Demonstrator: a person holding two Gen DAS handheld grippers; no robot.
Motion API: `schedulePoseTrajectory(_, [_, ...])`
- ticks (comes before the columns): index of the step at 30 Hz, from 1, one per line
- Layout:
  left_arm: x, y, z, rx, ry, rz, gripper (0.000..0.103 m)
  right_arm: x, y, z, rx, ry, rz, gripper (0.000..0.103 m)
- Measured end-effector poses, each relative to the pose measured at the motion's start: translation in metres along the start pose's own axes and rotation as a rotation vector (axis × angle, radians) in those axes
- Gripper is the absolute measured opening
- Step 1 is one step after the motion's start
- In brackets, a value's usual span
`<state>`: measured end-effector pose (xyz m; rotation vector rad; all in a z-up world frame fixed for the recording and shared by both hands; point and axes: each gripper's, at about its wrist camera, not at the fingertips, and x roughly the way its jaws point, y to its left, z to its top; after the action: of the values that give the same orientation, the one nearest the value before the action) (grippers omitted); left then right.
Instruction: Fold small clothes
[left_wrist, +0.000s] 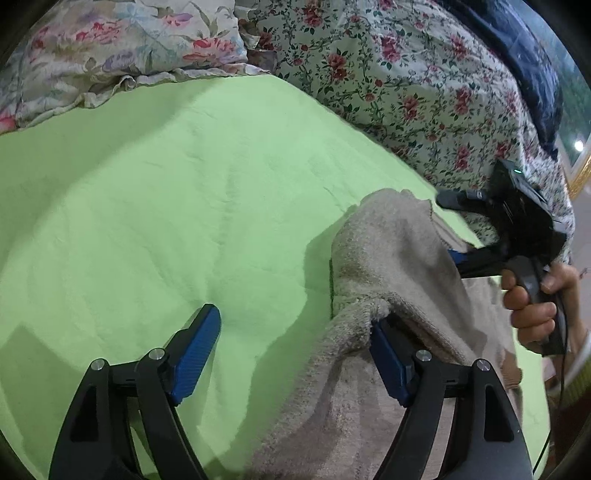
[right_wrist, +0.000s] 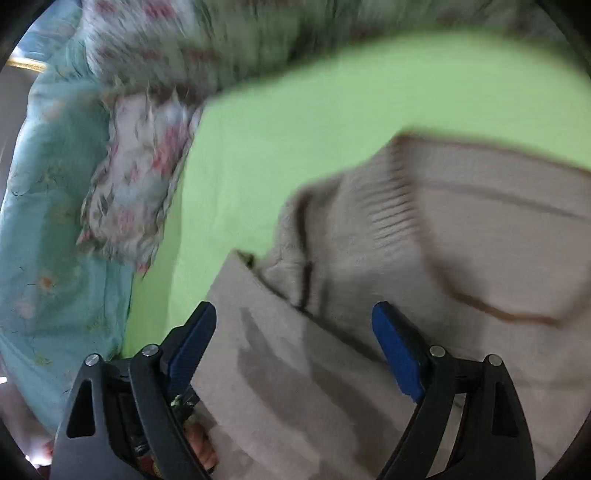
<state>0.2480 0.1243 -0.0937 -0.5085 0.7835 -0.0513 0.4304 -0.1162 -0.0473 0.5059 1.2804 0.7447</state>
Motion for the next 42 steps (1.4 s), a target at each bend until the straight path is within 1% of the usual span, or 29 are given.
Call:
schedulePoseTrajectory(1, [-0.001, 0.001, 0.000, -0.005, -0.003, -0.010, 0.080, 0.015, 0.009, 0.003, -0.026, 0.052, 0.066, 0.088])
schedulePoseTrajectory(3, [-0.001, 0.003, 0.000, -0.018, -0.009, -0.030, 0.080, 0.038, 0.026, 0.010, -0.080, 0.099, 0.113, 0.089])
schedulePoseTrajectory(5, [0.000, 0.004, 0.000, -0.023, -0.012, -0.035, 0.080, 0.060, 0.039, 0.016, -0.099, 0.109, 0.142, 0.090])
schedulePoseTrajectory(6, [-0.001, 0.004, 0.000, -0.026, -0.016, -0.033, 0.080, 0.071, 0.044, 0.021, -0.099, 0.100, 0.161, 0.090])
schedulePoseTrajectory(8, [0.000, 0.003, -0.001, -0.025, -0.023, -0.023, 0.080, 0.076, 0.049, 0.026, -0.096, 0.037, 0.214, 0.090])
schedulePoseTrajectory(9, [0.000, 0.001, -0.001, -0.020, -0.026, -0.012, 0.080, 0.080, 0.053, 0.040, -0.076, -0.029, 0.278, 0.090])
schedulePoseTrajectory(12, [0.000, -0.001, -0.002, -0.016, -0.031, 0.003, 0.080, 0.079, 0.051, 0.059, -0.004, -0.181, 0.373, 0.090])
schedulePoseTrajectory(13, [0.000, 0.001, -0.001, -0.023, -0.030, -0.006, 0.080, 0.079, 0.052, 0.063, 0.008, -0.203, 0.387, 0.090])
schedulePoseTrajectory(14, [0.000, 0.002, -0.001, -0.032, -0.028, -0.016, 0.080, 0.078, 0.053, 0.064, 0.023, -0.214, 0.370, 0.090])
schedulePoseTrajectory(16, [-0.003, 0.007, 0.000, -0.049, -0.016, -0.031, 0.080, 0.067, 0.057, 0.060, 0.006, -0.220, 0.310, 0.090])
schedulePoseTrajectory(19, [-0.008, 0.011, 0.000, -0.056, 0.008, 0.002, 0.079, 0.034, 0.060, 0.034, -0.069, -0.253, 0.169, 0.090])
schedulePoseTrajectory(21, [-0.013, 0.016, 0.000, -0.067, 0.020, 0.057, 0.076, 0.003, 0.052, 0.009, -0.081, -0.285, 0.104, 0.090])
schedulePoseTrajectory(22, [-0.017, 0.020, 0.000, -0.082, 0.024, 0.072, 0.074, -0.014, 0.046, -0.005, -0.070, -0.309, 0.079, 0.090])
schedulePoseTrajectory(23, [-0.021, 0.024, 0.001, -0.093, 0.032, 0.073, 0.072, -0.033, 0.039, -0.025, -0.060, -0.341, 0.070, 0.090])
schedulePoseTrajectory(25, [-0.029, 0.029, 0.002, -0.098, 0.058, 0.072, 0.071, -0.063, 0.024, -0.056, -0.039, -0.392, 0.043, 0.090])
schedulePoseTrajectory(27, [-0.036, 0.032, 0.002, -0.098, 0.085, 0.028, 0.071, -0.102, 0.005, -0.103, -0.002, -0.491, -0.030, 0.090])
schedulePoseTrajectory(29, [-0.041, 0.029, 0.006, -0.092, 0.113, -0.044, 0.073, -0.136, -0.014, -0.146, 0.043, -0.584, -0.106, 0.090])
schedulePoseTrajectory(30, [-0.041, 0.026, 0.009, -0.083, 0.124, -0.069, 0.074, -0.158, -0.028, -0.174, 0.078, -0.641, -0.184, 0.090])
schedulePoseTrajectory(31, [-0.040, 0.019, 0.014, -0.063, 0.133, -0.089, 0.074, -0.173, -0.038, -0.194, 0.108, -0.679, -0.242, 0.090])
schedulePoseTrajectory(32, [-0.038, 0.012, 0.019, -0.042, 0.133, -0.101, 0.075, -0.182, -0.045, -0.207, 0.132, -0.701, -0.280, 0.090])
schedulePoseTrajectory(33, [-0.035, 0.004, 0.025, -0.017, 0.140, -0.119, 0.082, -0.197, -0.057, -0.226, 0.167, -0.731, -0.335, 0.090])
schedulePoseTrajectory(35, [-0.019, -0.012, 0.039, 0.034, 0.184, -0.154, 0.083, -0.216, -0.074, -0.250, 0.201, -0.759, -0.434, 0.090])
schedulePoseTrajectory(37, [0.001, -0.026, 0.047, 0.081, 0.247, -0.180, 0.083, -0.222, -0.082, -0.256, 0.201, -0.745, -0.498, 0.087])
schedulePoseTrajectory(39, [0.021, -0.034, 0.057, 0.112, 0.274, -0.129, 0.083, -0.221, -0.089, -0.254, 0.186, -0.715, -0.525, 0.077])
schedulePoseTrajectory(41, [0.043, -0.036, 0.062, 0.138, 0.328, -0.093, 0.083, -0.215, -0.092, -0.246, 0.166, -0.686, -0.531, 0.074])
schedulePoseTrajectory(42, [0.054, -0.034, 0.062, 0.145, 0.370, -0.079, 0.083, -0.210, -0.095, -0.241, 0.159, -0.668, -0.541, 0.074])
